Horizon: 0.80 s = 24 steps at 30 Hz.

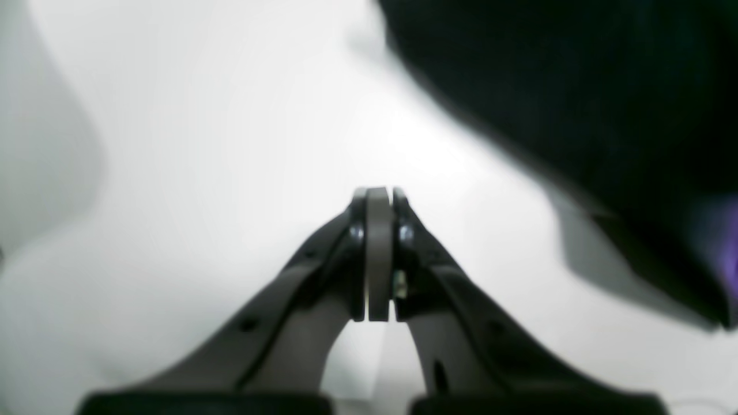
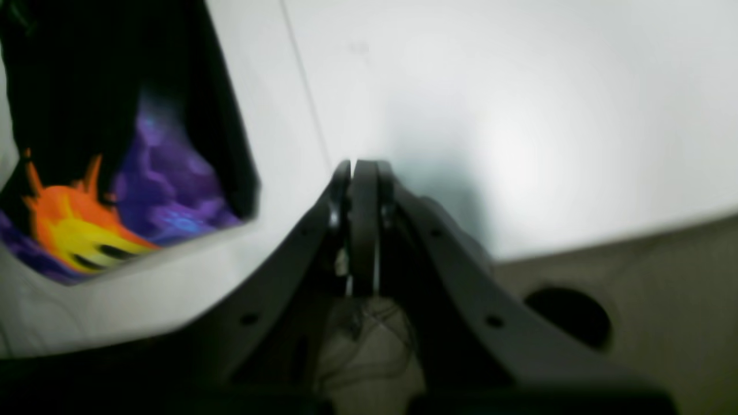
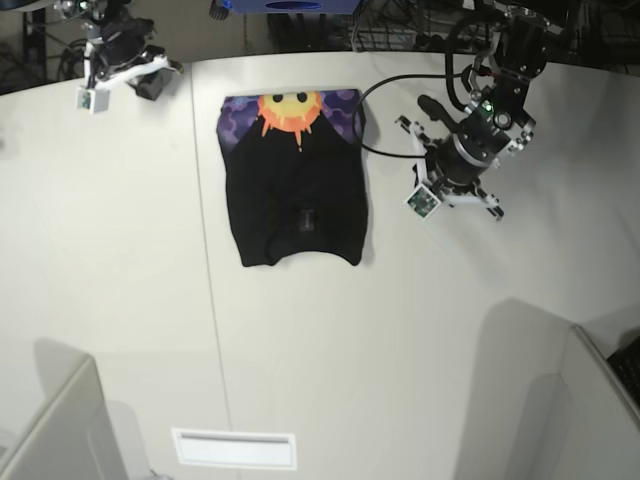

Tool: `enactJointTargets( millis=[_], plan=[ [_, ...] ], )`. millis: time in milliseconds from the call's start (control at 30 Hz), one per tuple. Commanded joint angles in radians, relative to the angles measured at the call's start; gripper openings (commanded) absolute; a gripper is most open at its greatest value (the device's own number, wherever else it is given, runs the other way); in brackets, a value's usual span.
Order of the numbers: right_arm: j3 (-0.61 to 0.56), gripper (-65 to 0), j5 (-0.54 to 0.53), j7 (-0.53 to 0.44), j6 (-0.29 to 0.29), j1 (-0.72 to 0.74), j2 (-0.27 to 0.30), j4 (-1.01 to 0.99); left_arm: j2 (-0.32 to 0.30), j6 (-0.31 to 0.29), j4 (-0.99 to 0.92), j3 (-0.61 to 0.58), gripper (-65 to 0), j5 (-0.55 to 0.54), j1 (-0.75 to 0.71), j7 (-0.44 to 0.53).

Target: Fold the T-shirt properly

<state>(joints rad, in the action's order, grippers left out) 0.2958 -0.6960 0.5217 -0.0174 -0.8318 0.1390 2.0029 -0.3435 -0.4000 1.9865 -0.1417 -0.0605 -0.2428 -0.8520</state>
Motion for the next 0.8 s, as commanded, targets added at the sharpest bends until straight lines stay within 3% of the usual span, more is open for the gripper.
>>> enactJointTargets(
  millis=[0,167,333,467,533,633,767],
  plan=[
    [0.007,-65.0,-0.009,-0.013,-0.006,-0.025,0.006,0.017,-0.006,0.0,0.023,0.02,-65.0,-0.011,-0.025,0.044],
    [0.004,-65.0,-0.011,-0.007,-0.006,-0.122,0.006,0.017,-0.053,0.0,0.024,0.078,-65.0,-0.011,-0.246,0.201],
    [0.001,-65.0,-0.009,0.005,-0.006,-0.257,0.006,0.017,-0.101,0.002,0.024,0.132,-65.0,-0.011,-0.539,0.498],
    [-0.022,-65.0,-0.004,0.151,-0.006,-0.309,0.007,0.002,-0.099,0.005,0.015,0.162,-65.0,0.0,-0.769,0.702],
    [-0.05,-65.0,0.028,0.229,-0.006,-0.307,0.032,-0.024,-0.093,0.008,0.0,0.158,-65.0,0.0,-0.841,0.727],
    [-0.212,-65.0,0.128,0.246,-0.006,-0.246,0.096,-0.118,-0.076,0.022,-0.077,0.147,-65.0,0.001,-0.892,0.729],
    [-0.501,-65.0,0.241,0.128,-0.006,-0.087,0.159,-0.356,-0.019,0.12,-0.341,0.081,-65.0,0.003,-0.812,0.733]
  ],
)
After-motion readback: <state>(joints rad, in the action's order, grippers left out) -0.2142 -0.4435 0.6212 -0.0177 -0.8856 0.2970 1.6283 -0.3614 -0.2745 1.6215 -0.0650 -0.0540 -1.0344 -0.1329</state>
